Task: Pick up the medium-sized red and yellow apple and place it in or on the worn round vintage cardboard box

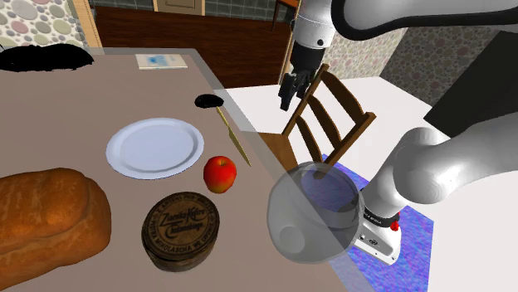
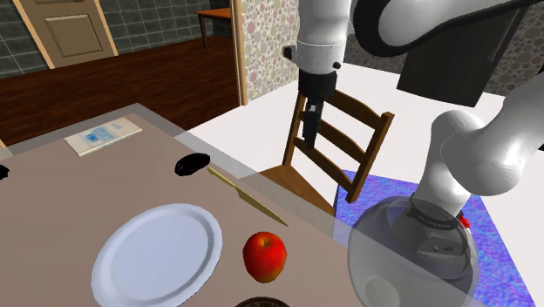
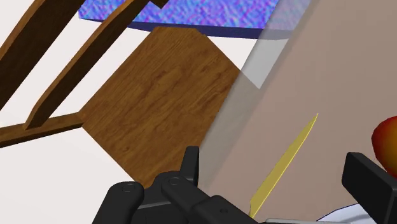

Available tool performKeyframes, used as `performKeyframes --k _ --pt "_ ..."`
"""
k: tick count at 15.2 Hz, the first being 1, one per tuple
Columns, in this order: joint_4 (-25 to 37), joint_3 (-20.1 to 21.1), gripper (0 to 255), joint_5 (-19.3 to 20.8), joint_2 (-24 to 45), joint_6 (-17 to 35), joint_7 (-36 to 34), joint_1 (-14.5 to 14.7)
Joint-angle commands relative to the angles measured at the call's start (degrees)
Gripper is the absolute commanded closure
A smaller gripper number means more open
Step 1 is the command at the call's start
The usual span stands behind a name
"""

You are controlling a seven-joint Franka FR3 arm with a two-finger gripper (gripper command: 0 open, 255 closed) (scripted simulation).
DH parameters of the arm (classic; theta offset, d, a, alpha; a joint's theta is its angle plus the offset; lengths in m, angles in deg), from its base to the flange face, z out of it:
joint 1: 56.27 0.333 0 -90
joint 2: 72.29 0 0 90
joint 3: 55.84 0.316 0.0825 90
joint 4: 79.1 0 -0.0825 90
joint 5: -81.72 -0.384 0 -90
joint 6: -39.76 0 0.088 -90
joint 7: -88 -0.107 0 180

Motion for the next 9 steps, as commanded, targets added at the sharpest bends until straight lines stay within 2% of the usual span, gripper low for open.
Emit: performKeyframes --k 1,9 --pt "0.5 1.67 0 -1.51 2.2 1.72 -1.62 1.12" --pt "5.28 8.27 0 -5.57 13.41 8.53 -7.82 4.74"
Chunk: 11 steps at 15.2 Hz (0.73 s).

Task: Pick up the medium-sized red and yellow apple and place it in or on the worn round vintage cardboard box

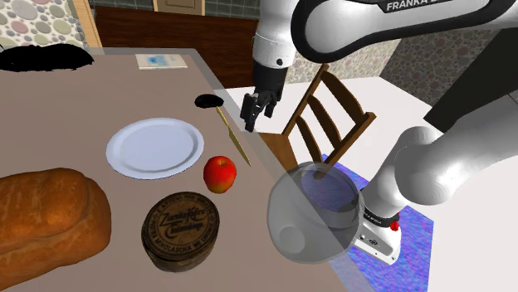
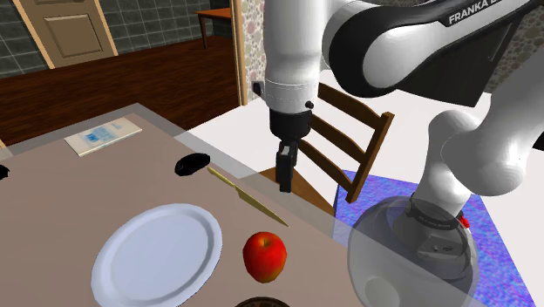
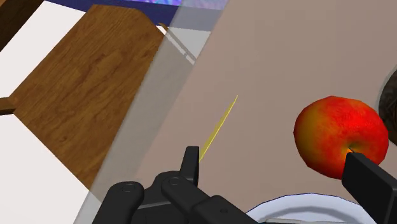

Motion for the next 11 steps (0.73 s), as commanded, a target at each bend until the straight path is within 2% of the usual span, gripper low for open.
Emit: performKeyframes --k 1,8,11 --pt "1.31 1.51 0 -0.69 2.89 1.75 -1.42 0.77" --pt "8.19 6.48 0 -0.94 13.65 6.28 -6.87 3.09" --pt "6.71 6.73 0 -0.79 14.57 8.66 -7.04 3.19"
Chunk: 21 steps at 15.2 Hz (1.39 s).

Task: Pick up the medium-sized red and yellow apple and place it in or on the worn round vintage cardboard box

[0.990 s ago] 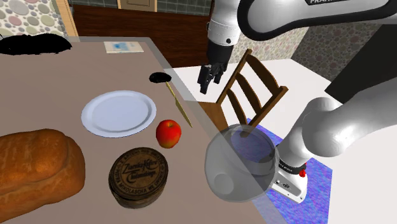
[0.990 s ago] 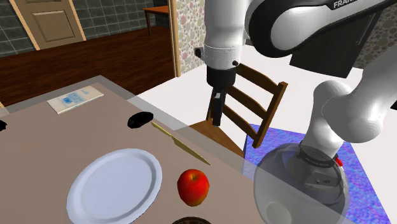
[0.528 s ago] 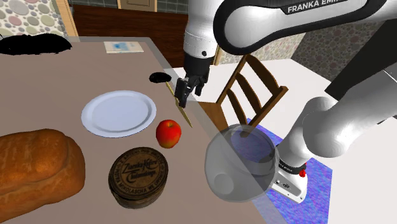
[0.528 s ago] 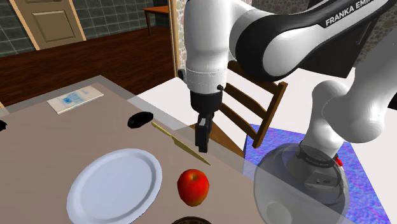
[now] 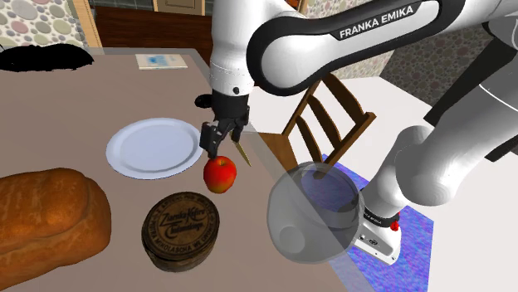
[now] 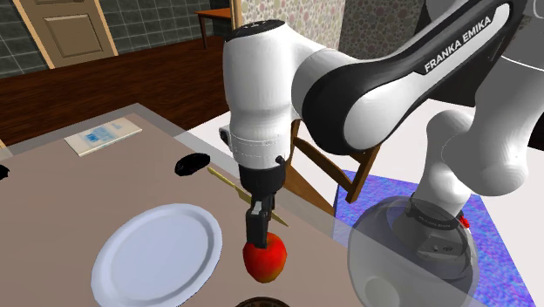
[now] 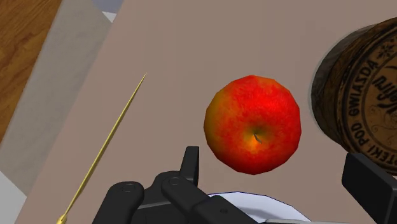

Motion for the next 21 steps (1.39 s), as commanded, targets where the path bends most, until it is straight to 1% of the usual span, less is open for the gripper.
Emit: performKeyframes --k 1,5,12,13,21 --pt "-0.52 0.21 0 0.16 0.84 1.37 -0.22 0.06" --pt "-2.1 0.53 0 0.44 2.15 4.22 -0.49 0.15" --pt "-2.09 0.53 0 0.44 2.14 4.21 -0.49 0.15" --pt "-2.09 0.53 255 0.44 2.14 4.21 -0.49 0.15" --pt "-2.09 0.53 255 0.44 2.14 4.21 -0.49 0.15"
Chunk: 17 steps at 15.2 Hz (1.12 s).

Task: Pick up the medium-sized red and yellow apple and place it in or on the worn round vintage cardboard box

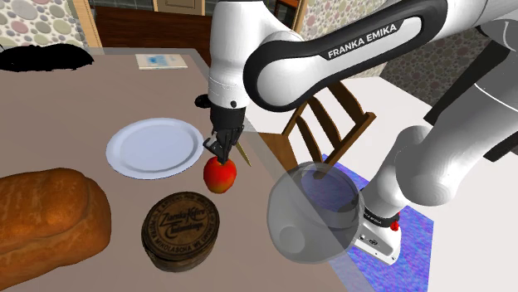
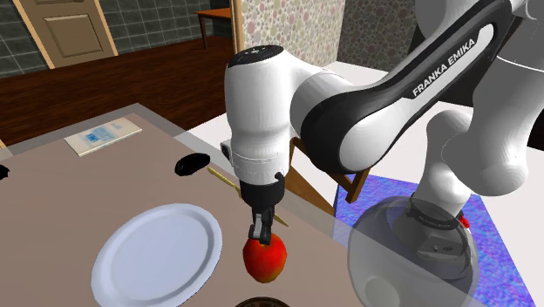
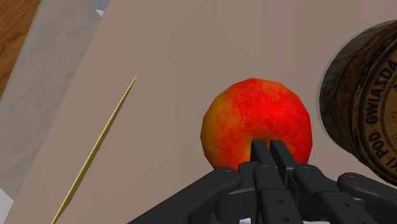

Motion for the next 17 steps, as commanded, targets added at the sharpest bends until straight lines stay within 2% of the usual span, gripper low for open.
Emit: performKeyframes --k 1,17 --pt "0.0 0.0 255 0.0 0.0 0.0 0.0 0.0" --pt "8.29 -1.02 255 -0.72 -4.47 -12.59 0.16 -0.2"
